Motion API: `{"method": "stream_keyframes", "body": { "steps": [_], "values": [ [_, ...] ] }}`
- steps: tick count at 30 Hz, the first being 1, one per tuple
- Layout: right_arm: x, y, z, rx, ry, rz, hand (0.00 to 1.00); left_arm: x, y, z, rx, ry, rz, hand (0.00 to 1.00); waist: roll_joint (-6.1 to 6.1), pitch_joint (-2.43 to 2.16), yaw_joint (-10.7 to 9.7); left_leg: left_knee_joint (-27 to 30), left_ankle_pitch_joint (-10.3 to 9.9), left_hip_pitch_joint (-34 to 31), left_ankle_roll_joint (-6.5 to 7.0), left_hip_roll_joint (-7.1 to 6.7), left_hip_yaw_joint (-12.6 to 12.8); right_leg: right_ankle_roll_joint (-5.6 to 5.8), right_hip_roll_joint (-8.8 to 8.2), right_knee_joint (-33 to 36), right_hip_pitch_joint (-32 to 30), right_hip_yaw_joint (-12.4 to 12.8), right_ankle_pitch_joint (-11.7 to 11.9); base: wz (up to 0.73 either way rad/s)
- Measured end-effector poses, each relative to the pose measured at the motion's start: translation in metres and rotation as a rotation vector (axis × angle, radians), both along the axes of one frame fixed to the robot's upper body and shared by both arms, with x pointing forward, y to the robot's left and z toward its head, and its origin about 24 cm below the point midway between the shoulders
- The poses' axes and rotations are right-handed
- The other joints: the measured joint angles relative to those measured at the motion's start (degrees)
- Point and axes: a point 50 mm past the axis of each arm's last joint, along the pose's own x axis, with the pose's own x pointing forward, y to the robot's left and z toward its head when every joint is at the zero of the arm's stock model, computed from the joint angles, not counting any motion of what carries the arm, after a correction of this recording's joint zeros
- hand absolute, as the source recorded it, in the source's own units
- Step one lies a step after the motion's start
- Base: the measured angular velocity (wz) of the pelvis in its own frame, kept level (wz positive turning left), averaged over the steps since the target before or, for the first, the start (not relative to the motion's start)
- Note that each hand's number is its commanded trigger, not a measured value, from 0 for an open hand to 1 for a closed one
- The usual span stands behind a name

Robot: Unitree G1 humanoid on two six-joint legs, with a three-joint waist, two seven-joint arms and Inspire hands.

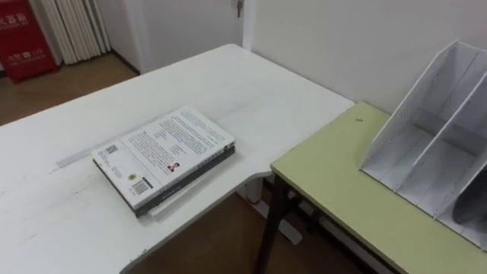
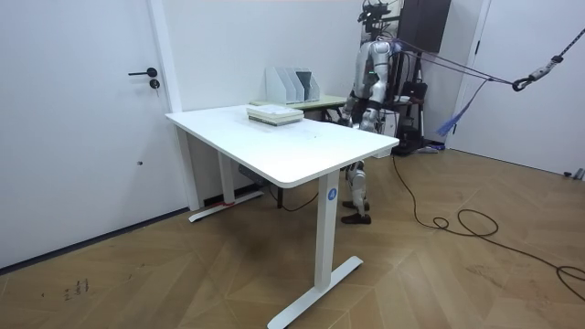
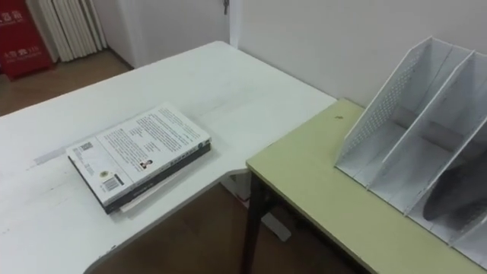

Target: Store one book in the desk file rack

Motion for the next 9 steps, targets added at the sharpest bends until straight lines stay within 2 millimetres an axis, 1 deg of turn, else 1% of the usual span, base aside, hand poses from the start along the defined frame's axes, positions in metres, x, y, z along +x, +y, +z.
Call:
{"method": "stream_keyframes", "body": {
  "steps": [2, 5, 9],
  "values": [
    [-0.006, -0.002, -0.001, -0.040, -0.003, -0.050, 0.00, -0.004, -0.004, -0.001, -0.005, 0.003, 0.019, 0.00, 0.43, 0.13, -0.48, -0.56, 0.00, 0.46, -0.01, -0.02, 0.08, 0.05, -0.07, -0.36, 0.31, 0.08, 0.01, -0.02],
    [-0.011, -0.006, -0.002, -0.084, 0.007, -0.099, 0.00, -0.006, -0.007, -0.002, 0.003, 0.016, 0.014, 0.00, 1.14, 0.02, -1.49, -0.89, 0.01, 0.82, -0.02, -0.08, 0.11, 0.14, -0.10, -0.43, 0.49, 0.15, -0.20, 0.00],
    [-0.014, -0.007, -0.003, -0.113, 0.016, -0.115, 0.00, -0.007, -0.008, -0.003, 0.014, 0.022, 0.013, 0.00, 1.40, -0.08, -2.20, -0.90, 0.01, 0.93, -0.02, -0.11, 0.17, 0.16, -0.12, -0.55, 0.66, 0.12, -0.30, 0.00]
  ]
}}
